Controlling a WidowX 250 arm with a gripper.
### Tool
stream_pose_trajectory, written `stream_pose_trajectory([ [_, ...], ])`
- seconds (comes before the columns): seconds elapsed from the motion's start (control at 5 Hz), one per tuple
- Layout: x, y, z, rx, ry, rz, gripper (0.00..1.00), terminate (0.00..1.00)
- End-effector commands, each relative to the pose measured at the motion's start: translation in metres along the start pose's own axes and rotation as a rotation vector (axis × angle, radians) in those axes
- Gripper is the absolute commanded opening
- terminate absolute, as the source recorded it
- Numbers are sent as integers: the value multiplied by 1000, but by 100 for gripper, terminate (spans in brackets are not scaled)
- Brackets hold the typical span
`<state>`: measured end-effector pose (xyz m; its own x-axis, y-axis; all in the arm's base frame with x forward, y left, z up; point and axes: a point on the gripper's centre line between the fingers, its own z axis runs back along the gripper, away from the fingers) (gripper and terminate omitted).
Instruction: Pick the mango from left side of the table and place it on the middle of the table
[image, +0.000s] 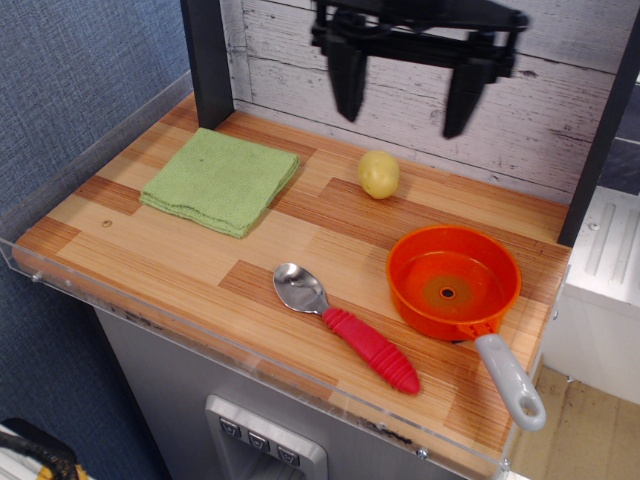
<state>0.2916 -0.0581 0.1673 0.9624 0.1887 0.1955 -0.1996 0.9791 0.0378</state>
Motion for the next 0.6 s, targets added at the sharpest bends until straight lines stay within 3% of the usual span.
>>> stream_pose_trajectory([
  [0.0, -33, -24, 27, -58, -32, -144, 100, 0],
  [0.2, -33, -24, 27, -58, -32, -144, 100, 0],
  [0.4, -33, -24, 27, -58, -32, -144, 100, 100],
])
